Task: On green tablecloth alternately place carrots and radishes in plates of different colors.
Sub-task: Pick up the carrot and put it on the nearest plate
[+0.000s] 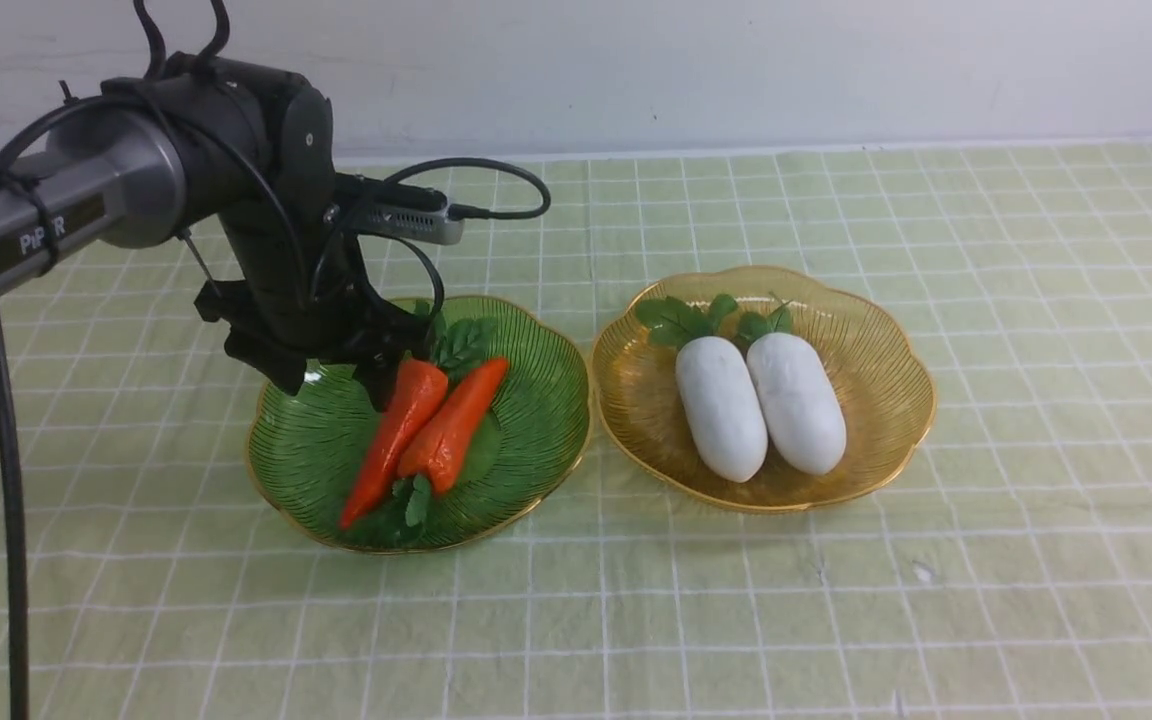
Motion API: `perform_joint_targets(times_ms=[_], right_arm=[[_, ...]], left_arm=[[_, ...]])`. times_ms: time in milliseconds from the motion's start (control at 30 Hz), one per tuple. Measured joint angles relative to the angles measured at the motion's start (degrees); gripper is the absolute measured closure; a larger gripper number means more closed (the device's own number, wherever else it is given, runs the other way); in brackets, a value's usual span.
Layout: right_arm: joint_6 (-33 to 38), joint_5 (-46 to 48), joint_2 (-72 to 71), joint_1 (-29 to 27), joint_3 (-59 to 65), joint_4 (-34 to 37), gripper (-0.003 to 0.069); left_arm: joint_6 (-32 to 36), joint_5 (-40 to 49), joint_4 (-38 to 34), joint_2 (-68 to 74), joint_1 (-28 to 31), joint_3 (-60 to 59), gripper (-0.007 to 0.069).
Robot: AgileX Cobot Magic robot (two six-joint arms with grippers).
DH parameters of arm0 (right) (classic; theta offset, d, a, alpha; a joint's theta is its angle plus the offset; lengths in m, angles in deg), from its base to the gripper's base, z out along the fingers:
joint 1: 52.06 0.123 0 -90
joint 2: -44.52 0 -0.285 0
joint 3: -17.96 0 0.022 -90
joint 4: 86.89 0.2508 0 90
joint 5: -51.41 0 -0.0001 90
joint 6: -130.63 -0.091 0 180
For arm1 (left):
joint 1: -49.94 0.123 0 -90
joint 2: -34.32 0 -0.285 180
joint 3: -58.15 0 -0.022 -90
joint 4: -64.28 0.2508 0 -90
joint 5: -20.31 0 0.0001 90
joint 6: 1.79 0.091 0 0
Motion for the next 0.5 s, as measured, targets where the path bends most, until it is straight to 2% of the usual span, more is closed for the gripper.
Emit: perform_joint_targets(times_ms=[100, 200, 300, 500], right_arm=[[-0.30, -0.40, -7.12, 0.00, 0.00, 0.00, 0.0671], [-0.30, -5.63, -15.08, 0.00, 0.92, -0.18, 0.0673], [-0.30, -15.63, -20.49, 0.00, 4.30, -0.17, 0.0673], [-0.30, -42.26, -25.00, 0.00, 17.40, -1.16, 0.0673]], left_arm=[[0.00, 0.60, 0.00, 0.00, 0.00, 0.00, 0.0104], [0.00, 1.24, 0.17, 0.00, 0.00, 0.00, 0.0104], [0.00, 1.24, 0.22, 0.00, 0.00, 0.00, 0.0104], [0.00, 1.24, 0.22, 0.00, 0.00, 0.00, 0.0116]])
